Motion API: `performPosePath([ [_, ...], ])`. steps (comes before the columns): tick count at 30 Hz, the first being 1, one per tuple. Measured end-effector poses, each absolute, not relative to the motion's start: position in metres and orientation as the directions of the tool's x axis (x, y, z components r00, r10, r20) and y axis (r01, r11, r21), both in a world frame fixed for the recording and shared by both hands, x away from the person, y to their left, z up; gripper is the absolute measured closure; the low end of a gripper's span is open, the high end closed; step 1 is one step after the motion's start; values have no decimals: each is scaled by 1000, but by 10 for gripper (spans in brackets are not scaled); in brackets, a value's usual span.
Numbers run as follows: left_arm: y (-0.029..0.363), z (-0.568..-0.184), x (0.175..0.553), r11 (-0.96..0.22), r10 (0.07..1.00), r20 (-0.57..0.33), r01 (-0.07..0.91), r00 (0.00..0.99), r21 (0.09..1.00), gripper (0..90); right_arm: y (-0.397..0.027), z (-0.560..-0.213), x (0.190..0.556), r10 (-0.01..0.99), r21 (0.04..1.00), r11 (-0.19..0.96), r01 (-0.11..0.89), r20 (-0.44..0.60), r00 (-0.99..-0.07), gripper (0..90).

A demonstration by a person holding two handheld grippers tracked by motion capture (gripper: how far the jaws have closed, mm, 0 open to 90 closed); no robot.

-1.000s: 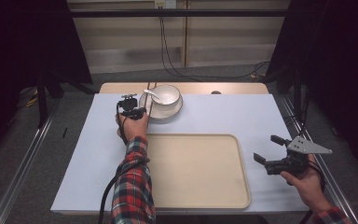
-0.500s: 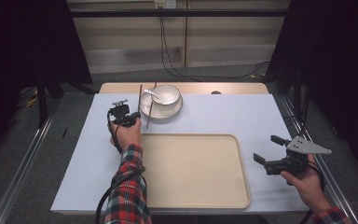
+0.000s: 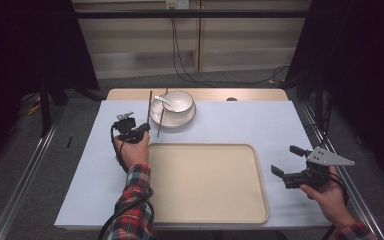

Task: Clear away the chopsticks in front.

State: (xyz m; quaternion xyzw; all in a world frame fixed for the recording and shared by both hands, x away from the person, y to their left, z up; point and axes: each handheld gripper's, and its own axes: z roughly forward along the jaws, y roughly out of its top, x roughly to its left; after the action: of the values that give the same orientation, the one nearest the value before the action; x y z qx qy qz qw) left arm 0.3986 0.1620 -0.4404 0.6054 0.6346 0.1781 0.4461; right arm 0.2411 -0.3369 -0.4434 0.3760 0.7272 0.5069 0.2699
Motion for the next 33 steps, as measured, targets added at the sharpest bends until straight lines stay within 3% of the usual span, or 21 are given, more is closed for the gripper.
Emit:
performPosePath([
  [33, 168, -435, 320, 265, 906, -405, 577, 126, 773, 856, -336, -443, 240, 819, 940, 203, 274, -10, -573, 3],
])
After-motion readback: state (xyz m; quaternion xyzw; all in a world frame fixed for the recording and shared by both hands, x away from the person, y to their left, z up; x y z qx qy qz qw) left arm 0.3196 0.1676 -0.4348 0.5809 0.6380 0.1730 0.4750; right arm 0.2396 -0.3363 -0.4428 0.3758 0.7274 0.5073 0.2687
